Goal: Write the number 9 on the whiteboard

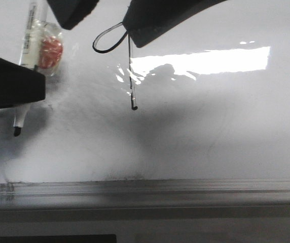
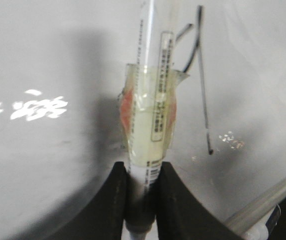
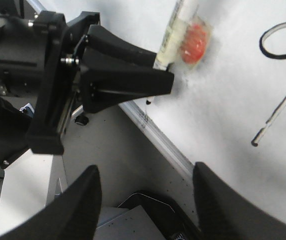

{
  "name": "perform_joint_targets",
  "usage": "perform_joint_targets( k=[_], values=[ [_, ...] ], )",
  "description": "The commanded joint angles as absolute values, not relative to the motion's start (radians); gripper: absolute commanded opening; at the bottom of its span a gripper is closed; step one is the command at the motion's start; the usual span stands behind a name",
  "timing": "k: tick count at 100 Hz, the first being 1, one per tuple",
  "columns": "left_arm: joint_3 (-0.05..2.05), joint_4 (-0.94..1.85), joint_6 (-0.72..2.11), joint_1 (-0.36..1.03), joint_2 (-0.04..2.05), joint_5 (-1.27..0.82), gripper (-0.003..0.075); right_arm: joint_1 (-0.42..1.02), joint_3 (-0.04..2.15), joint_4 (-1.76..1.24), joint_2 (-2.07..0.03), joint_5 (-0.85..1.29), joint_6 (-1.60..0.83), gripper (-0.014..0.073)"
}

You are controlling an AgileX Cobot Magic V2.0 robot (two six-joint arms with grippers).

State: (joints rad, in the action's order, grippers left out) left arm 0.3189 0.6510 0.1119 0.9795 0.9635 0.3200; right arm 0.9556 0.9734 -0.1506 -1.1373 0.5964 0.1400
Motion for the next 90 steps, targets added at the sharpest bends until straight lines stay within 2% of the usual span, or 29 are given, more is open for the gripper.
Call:
perform_joint_targets(
  k=[1, 50, 59, 65, 76, 84, 90],
  values=[
    [0.352, 0.84, 0.194, 0.981, 0.96, 0.386, -0.0021, 0.956, 1.009, -0.162, -1.121, 0.555, 0.141, 0.0362],
    [0.352, 0.875, 0.221, 0.981, 0.983, 0.352, -0.0016, 0.956, 1.009, -0.183, -1.121, 0.552, 0.141, 0.0362],
    [0.352, 0.873, 0.221, 0.981, 0.983, 0.329, 0.006, 0.956, 1.009, -0.206, -1.121, 0.563, 0.141, 0.0362],
    [0.352, 0.873, 0.221, 0.981, 0.981, 0.32, 0.0179, 0.956, 1.009, -0.213, -1.121, 0.576, 0.141, 0.0362],
    [0.353, 0.873, 0.221, 0.981, 0.977, 0.322, 0.0344, 0.956, 1.009, -0.213, -1.121, 0.59, 0.141, 0.0362],
    [0.354, 0.873, 0.221, 0.981, 0.958, 0.322, 0.0388, 0.956, 1.009, -0.201, -1.112, 0.581, 0.141, 0.0353],
    [0.354, 0.871, 0.221, 0.981, 0.936, 0.322, 0.0389, 0.956, 1.009, -0.191, -1.102, 0.581, 0.141, 0.0291]
  ],
)
